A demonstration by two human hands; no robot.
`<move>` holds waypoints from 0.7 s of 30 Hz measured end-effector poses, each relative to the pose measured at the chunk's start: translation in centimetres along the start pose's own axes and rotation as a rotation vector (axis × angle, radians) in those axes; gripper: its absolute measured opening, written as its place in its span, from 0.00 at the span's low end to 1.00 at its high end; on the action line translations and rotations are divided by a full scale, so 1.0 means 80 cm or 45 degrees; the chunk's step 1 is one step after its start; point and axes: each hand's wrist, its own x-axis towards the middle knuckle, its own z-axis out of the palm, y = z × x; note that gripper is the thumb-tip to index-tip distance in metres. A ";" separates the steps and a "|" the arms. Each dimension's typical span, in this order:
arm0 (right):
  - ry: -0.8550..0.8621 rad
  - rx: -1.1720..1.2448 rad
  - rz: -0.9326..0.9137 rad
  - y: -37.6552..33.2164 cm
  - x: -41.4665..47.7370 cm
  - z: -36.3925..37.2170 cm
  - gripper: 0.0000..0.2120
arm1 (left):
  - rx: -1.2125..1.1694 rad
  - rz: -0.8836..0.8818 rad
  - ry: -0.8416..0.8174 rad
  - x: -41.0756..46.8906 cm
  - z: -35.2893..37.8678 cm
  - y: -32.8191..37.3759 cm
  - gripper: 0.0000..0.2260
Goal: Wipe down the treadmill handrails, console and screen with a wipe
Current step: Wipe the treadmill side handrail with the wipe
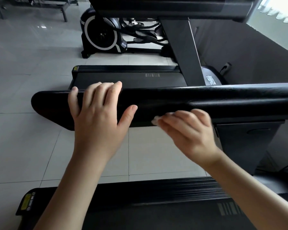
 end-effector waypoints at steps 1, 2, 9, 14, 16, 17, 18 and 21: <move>0.034 -0.024 0.071 0.004 0.006 -0.005 0.01 | -0.001 -0.002 0.000 0.000 0.000 0.000 0.26; 0.064 -0.040 0.132 0.005 0.014 -0.007 0.01 | 0.000 -0.004 0.000 0.000 0.000 0.000 0.26; -0.008 0.062 0.586 -0.001 0.077 0.006 0.09 | 0.034 -0.017 -0.047 0.000 -0.003 0.001 0.26; -0.167 0.139 0.509 -0.003 0.083 0.001 0.08 | 0.051 -0.008 -0.084 0.002 -0.006 0.001 0.26; -0.208 0.140 0.563 0.010 0.082 -0.008 0.10 | 0.004 -0.001 -0.110 0.004 -0.010 -0.003 0.28; -0.235 0.147 0.630 0.015 0.083 -0.010 0.11 | -0.032 -0.010 -0.115 0.004 -0.011 -0.007 0.28; -0.262 0.171 0.696 0.017 0.086 -0.007 0.12 | -0.053 -0.028 -0.108 0.004 -0.013 -0.012 0.29; -0.315 0.259 0.740 -0.001 0.104 0.014 0.10 | 0.014 -0.066 -0.082 0.001 -0.016 -0.025 0.30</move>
